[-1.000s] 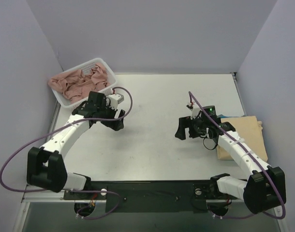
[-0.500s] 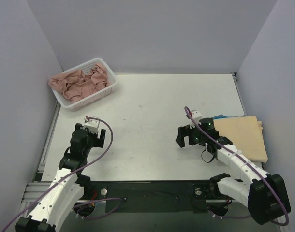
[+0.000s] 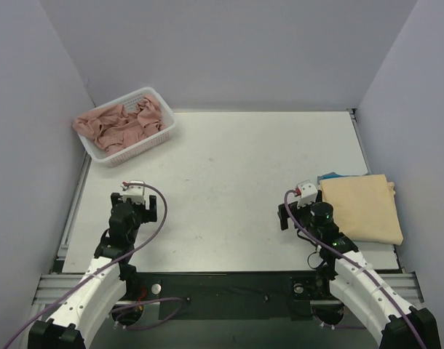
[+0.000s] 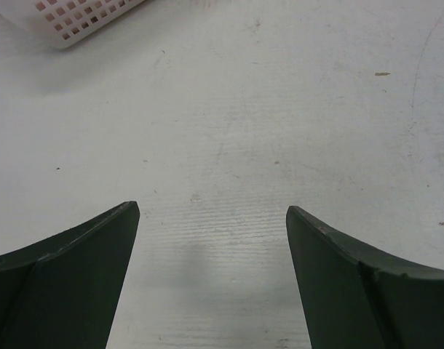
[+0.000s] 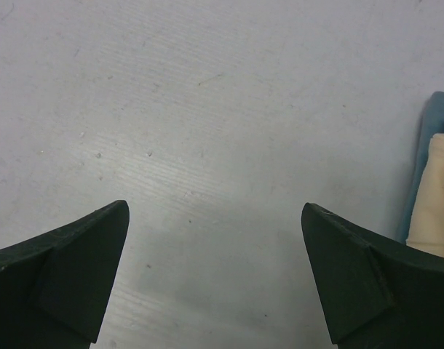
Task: Fold and stack the t-shirts
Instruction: Smooth out wrinkles on the folded tshirt
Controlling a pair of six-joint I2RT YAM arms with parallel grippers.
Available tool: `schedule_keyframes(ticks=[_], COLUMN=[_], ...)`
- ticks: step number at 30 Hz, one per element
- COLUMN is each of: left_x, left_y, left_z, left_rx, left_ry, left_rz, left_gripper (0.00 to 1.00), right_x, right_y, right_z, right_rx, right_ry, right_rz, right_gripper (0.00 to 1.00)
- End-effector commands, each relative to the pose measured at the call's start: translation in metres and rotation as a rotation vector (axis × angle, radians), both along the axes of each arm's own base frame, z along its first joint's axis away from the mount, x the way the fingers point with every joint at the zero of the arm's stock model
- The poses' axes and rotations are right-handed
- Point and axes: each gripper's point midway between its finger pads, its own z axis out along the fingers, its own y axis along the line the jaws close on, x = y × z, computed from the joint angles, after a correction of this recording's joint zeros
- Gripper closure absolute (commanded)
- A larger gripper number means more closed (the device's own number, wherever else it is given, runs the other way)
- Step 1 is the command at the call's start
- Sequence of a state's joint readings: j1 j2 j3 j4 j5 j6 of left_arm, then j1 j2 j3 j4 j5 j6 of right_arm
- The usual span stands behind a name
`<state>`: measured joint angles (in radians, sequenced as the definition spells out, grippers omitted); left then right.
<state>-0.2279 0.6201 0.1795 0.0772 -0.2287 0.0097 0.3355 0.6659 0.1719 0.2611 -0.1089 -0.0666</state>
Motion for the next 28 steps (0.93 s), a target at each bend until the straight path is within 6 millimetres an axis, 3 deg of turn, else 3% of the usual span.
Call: schedule_keyframes(ticks=[1, 8, 21, 28], left_x=[0.007, 0.003, 0.002, 0.006], left_y=[0.0, 0.0, 0.0, 0.009], left_z=[0.009, 0.005, 0.005, 0.012], left_rx=[-0.048, -0.061, -0.071, -0.078], left_ry=[-0.089, -0.08, -0.086, -0.132], left_rz=[0.024, 0.031, 0.032, 0.094], left_gripper=[0.07, 0.07, 0.06, 0.06], right_x=[0.013, 0.011, 0.011, 0.012], right_y=[0.0, 0.006, 0.007, 0.008], right_z=[0.016, 0.005, 0.003, 0.001], right_rx=[-0.013, -0.019, -0.019, -0.025], right_ry=[-0.12, -0.041, -0.035, -0.021], right_rz=[0.004, 0.031, 0.036, 0.04], right_gripper=[0.0, 0.0, 0.0, 0.0])
